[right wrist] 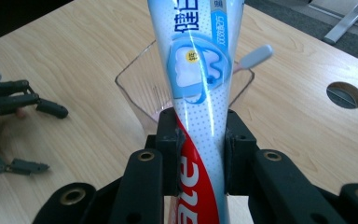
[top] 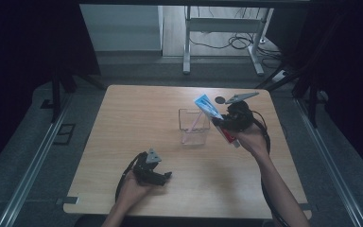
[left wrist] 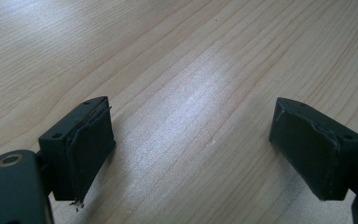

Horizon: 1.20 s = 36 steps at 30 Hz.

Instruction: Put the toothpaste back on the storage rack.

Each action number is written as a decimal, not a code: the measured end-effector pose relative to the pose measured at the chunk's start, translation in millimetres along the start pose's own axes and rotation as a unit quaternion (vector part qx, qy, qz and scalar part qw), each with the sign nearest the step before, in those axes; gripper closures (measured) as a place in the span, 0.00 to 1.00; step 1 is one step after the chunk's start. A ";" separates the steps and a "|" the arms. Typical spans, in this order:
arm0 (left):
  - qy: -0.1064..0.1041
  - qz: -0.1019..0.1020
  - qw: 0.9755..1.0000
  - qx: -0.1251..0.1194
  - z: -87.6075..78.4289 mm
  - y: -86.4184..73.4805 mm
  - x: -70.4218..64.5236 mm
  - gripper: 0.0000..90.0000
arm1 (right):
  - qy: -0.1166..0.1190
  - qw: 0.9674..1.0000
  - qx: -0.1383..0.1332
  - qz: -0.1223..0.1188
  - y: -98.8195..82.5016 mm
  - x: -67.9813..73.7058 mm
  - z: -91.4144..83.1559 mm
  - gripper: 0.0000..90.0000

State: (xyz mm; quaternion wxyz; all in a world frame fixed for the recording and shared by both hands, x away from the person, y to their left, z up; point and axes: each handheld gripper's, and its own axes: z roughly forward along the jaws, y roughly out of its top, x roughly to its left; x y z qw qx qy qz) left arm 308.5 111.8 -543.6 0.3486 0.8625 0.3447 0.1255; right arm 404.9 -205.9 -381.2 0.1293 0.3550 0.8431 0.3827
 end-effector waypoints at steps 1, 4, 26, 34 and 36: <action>0.000 0.000 1.000 0.000 0.0 0.0 0.1 0.15 | 0.000 1.000 -0.002 0.000 1.5 -0.3 1.5 0.80; 0.000 0.001 1.000 0.000 0.0 0.0 0.1 0.15 | 0.003 1.000 -0.007 0.003 5.9 -1.2 4.8 0.80; 0.000 0.000 1.000 0.000 0.0 0.0 0.1 0.15 | 0.022 0.999 -0.031 0.004 36.2 -6.2 32.7 0.80; 0.000 0.000 1.000 0.000 0.0 0.0 0.1 0.15 | 0.026 0.999 -0.040 0.001 46.5 -1.8 42.8 0.80; 0.000 0.000 1.000 0.000 0.0 0.0 0.2 0.15 | 0.025 0.999 -0.042 0.001 48.4 -0.9 45.6 0.80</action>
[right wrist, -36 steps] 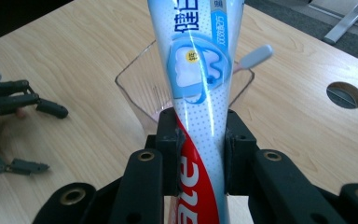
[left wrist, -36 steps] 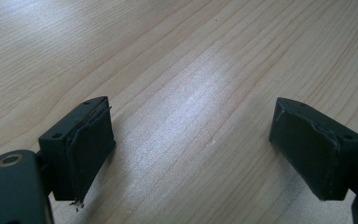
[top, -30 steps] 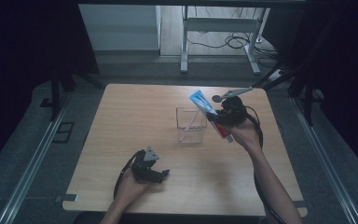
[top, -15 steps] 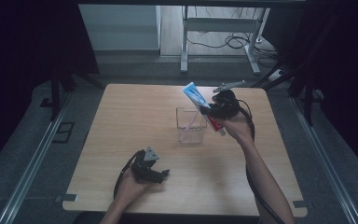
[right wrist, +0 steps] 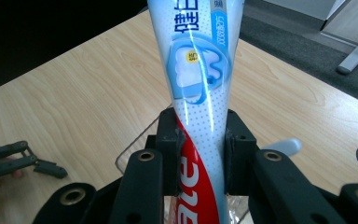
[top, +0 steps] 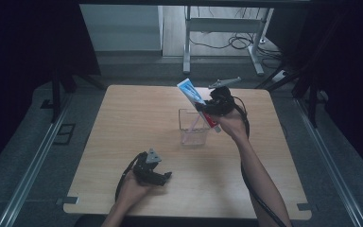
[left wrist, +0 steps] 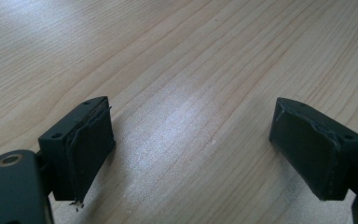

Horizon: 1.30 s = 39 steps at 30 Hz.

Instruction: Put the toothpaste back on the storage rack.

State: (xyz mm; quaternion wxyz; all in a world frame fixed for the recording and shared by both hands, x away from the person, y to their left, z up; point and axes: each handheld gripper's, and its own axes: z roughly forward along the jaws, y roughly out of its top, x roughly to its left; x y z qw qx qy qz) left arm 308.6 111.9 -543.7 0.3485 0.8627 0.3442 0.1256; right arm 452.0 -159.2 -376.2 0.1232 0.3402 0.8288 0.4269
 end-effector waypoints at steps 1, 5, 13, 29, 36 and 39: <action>0.000 0.000 1.000 0.000 0.0 0.0 0.0 0.15 | -0.001 1.000 0.000 -0.002 1.1 0.2 1.6 0.80; 0.000 0.000 1.000 0.000 0.0 0.0 0.0 0.15 | -0.006 1.000 -0.001 -0.005 4.9 1.1 8.1 0.80; 0.000 0.000 1.000 0.000 0.0 0.0 0.0 0.15 | -0.007 1.000 -0.007 -0.005 9.7 1.5 22.6 0.80; 0.000 0.003 1.000 0.002 -0.3 0.0 0.4 0.15 | -0.013 1.000 -0.021 -0.015 13.6 5.6 49.3 0.80; -0.001 0.003 1.000 0.004 -0.5 0.0 0.4 0.15 | -0.016 0.999 -0.013 -0.025 7.7 7.1 59.3 0.80; -0.001 0.003 1.000 0.004 -0.5 0.0 0.3 0.15 | -0.015 0.999 -0.012 -0.029 4.5 8.1 63.0 0.80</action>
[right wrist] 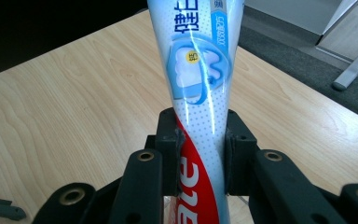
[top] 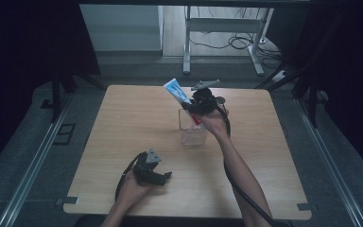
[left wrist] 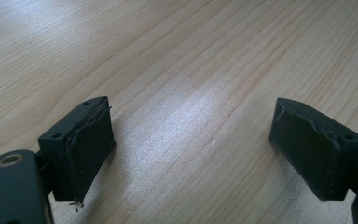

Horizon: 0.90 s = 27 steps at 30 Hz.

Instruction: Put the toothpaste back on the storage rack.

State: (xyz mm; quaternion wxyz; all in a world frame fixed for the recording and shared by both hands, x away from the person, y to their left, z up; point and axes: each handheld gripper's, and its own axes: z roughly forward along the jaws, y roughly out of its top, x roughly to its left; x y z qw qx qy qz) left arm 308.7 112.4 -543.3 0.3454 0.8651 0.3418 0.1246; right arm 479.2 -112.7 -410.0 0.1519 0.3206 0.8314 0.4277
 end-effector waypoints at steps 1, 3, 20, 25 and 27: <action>0.000 0.000 1.000 0.000 0.0 0.0 0.0 0.15 | 0.001 1.000 0.000 -0.001 -1.1 0.6 1.2 0.80; 0.000 0.000 1.000 0.000 -0.1 0.0 0.0 0.15 | 0.002 1.000 0.003 -0.003 -3.4 1.9 3.7 0.80; 0.000 0.000 1.000 0.000 0.0 0.0 0.0 0.15 | 0.005 1.000 0.021 -0.009 -20.3 4.5 16.3 0.79; 0.000 -0.001 1.000 -0.001 0.1 0.0 -0.1 0.15 | 0.007 1.000 0.029 -0.010 -24.4 3.6 15.8 0.78; 0.000 -0.001 1.000 -0.001 0.1 0.0 -0.2 0.15 | 0.010 1.000 0.028 -0.007 -27.0 2.5 15.7 0.77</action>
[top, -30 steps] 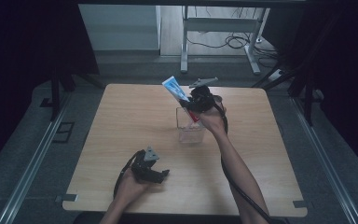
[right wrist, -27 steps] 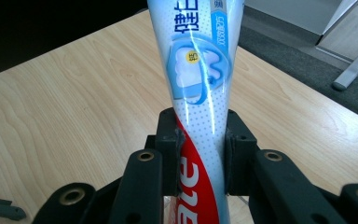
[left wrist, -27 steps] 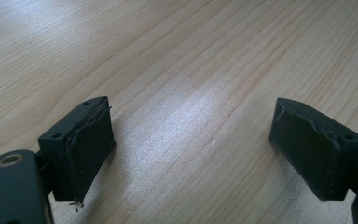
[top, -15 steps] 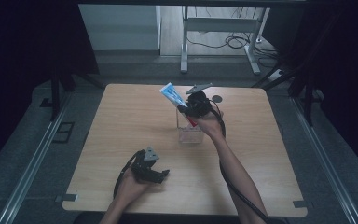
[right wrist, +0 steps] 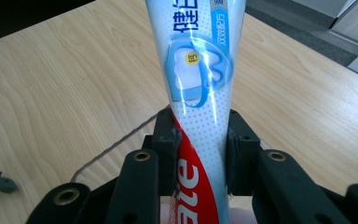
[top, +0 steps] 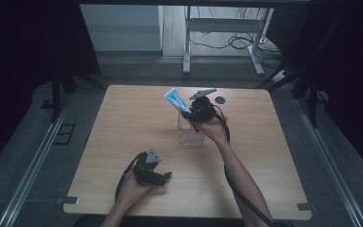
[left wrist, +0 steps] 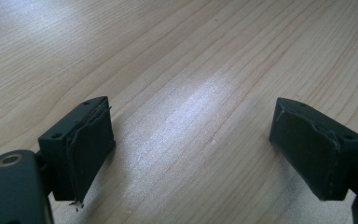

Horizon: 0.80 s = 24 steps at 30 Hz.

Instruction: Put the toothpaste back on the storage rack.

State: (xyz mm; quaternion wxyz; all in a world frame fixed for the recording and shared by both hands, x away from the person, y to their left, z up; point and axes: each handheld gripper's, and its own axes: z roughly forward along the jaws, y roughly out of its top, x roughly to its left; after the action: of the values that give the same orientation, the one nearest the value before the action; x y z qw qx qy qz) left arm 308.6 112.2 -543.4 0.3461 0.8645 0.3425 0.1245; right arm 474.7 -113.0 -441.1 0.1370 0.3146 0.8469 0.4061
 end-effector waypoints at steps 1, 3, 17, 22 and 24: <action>0.000 0.000 1.000 0.000 0.0 0.0 0.0 0.15 | 0.001 1.000 0.002 0.002 -1.1 -0.1 0.1 0.77; 0.000 0.000 1.000 0.000 0.0 0.0 0.0 0.15 | 0.002 1.000 0.011 -0.001 -3.5 -0.7 0.8 0.76; 0.000 0.000 1.000 0.000 0.1 0.0 -0.1 0.15 | 0.012 1.000 0.029 -0.001 -13.4 -0.4 2.2 0.74; 0.000 0.000 1.000 0.000 0.0 0.0 0.0 0.15 | 0.031 0.999 0.037 0.008 -14.2 -1.0 0.0 0.65; 0.000 0.000 1.000 0.000 0.0 0.0 -0.1 0.15 | 0.029 0.999 0.034 0.007 -13.6 1.0 -1.3 0.64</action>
State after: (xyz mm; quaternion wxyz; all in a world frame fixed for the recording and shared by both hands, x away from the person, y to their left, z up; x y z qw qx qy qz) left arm 308.6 112.2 -543.4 0.3463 0.8645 0.3424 0.1246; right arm 467.6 -119.6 -450.7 0.0989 0.3135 0.8616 0.3868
